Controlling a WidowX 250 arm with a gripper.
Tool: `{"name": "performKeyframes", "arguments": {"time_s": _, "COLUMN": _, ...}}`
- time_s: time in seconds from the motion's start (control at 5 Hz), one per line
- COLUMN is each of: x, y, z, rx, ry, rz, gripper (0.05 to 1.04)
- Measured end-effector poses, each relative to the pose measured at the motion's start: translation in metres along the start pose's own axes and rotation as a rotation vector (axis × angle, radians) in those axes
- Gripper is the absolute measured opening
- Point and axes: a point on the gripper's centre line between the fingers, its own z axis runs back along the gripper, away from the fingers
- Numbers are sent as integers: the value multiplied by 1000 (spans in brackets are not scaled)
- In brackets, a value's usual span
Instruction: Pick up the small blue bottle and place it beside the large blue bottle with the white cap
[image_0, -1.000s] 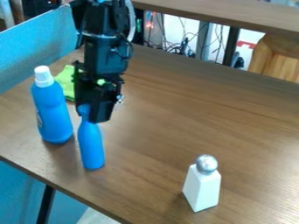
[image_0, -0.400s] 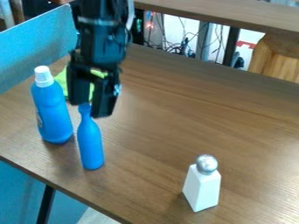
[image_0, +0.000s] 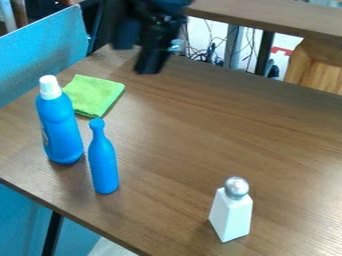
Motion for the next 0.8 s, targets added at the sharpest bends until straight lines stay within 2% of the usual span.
{"name": "performKeyframes", "arguments": {"time_s": 0.2, "x": 31, "y": -34, "z": -2, "rx": -32, "ry": -69, "rz": -99, "gripper": 1001}}
{"name": "performKeyframes", "arguments": {"time_s": 0.4, "x": 55, "y": -73, "z": -8, "rx": -104, "ry": -136, "rz": -157, "gripper": 1001}}
{"name": "performKeyframes", "arguments": {"time_s": 0.6, "x": 65, "y": -108, "z": -28, "rx": -158, "ry": -92, "rz": -210, "gripper": 1001}}
{"name": "performKeyframes", "arguments": {"time_s": 0.8, "x": 62, "y": -123, "z": -40, "rx": -208, "ry": -64, "rz": -222, "gripper": 1001}}
